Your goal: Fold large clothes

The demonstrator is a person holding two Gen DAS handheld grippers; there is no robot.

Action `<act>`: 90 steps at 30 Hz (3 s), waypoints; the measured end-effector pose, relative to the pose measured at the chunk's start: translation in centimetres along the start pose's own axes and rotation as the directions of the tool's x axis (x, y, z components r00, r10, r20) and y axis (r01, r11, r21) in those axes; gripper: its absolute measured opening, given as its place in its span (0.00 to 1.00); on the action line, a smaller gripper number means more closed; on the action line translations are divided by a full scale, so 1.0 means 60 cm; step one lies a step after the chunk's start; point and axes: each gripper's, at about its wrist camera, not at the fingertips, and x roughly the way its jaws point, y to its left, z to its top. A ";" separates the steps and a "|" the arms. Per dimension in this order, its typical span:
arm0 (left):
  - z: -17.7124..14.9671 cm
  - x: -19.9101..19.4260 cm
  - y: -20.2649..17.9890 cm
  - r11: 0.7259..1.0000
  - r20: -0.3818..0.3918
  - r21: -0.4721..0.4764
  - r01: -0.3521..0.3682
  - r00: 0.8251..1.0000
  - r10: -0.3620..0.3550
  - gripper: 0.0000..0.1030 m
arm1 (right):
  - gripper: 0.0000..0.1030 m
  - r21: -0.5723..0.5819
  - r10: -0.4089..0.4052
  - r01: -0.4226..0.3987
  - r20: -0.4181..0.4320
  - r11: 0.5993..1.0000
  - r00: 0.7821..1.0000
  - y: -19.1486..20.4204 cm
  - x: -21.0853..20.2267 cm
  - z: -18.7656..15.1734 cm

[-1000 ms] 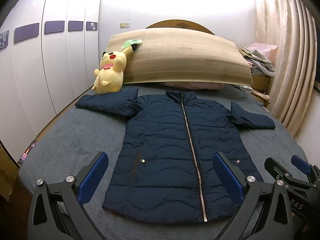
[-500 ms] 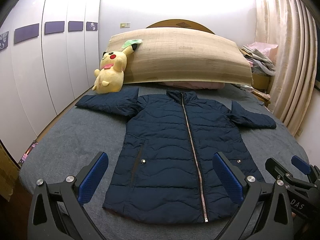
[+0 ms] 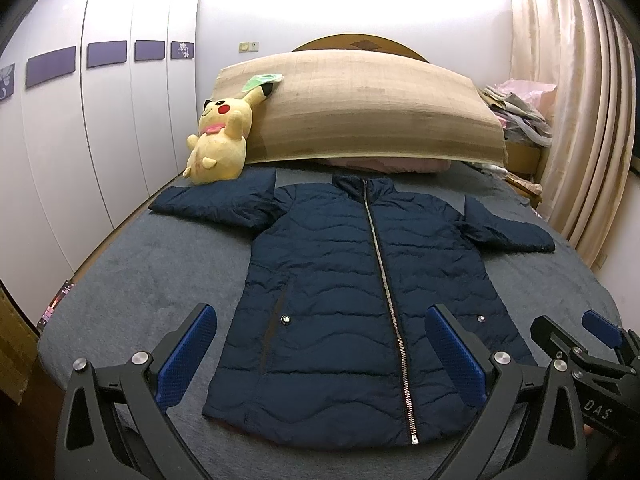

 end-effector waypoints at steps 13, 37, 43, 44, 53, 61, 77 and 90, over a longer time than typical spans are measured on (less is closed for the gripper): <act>-0.003 0.042 -0.011 1.000 -0.048 0.008 -0.003 0.999 0.003 1.00 | 1.00 0.000 -0.002 0.002 -0.046 1.000 0.999 -0.010 0.044 -0.006; 0.012 0.081 -0.009 1.000 -0.062 -0.003 -0.014 0.998 0.014 1.00 | 1.00 -0.003 0.008 -0.008 -0.074 1.000 0.997 -0.013 0.090 0.009; 0.010 0.119 0.003 1.000 -0.087 -0.011 0.002 0.996 -0.003 1.00 | 1.00 0.045 0.104 -0.101 -0.063 0.994 0.993 -0.056 0.103 0.019; 0.008 0.129 0.007 1.000 -0.097 -0.017 -0.003 0.995 0.001 1.00 | 1.00 0.071 0.120 -0.115 -0.068 0.991 0.990 -0.073 0.109 0.021; 0.000 0.238 0.024 0.999 -0.177 -0.018 -0.049 0.983 0.045 1.00 | 1.00 0.493 0.151 -0.082 -0.101 0.866 0.983 -0.342 0.180 0.023; 0.013 0.317 -0.003 0.999 -0.177 0.016 -0.037 0.983 0.039 1.00 | 1.00 0.743 0.109 -0.057 -0.021 0.667 0.994 -0.555 0.234 0.041; -0.065 0.426 -0.030 0.994 -0.278 0.080 -0.070 0.956 0.090 1.00 | 0.85 0.887 0.088 -0.058 0.020 0.458 0.996 -0.777 0.510 0.158; -0.075 0.432 -0.021 0.998 -0.258 0.042 -0.041 0.965 0.051 1.00 | 0.13 0.706 -0.106 0.245 -0.235 0.665 0.966 -0.714 0.584 0.292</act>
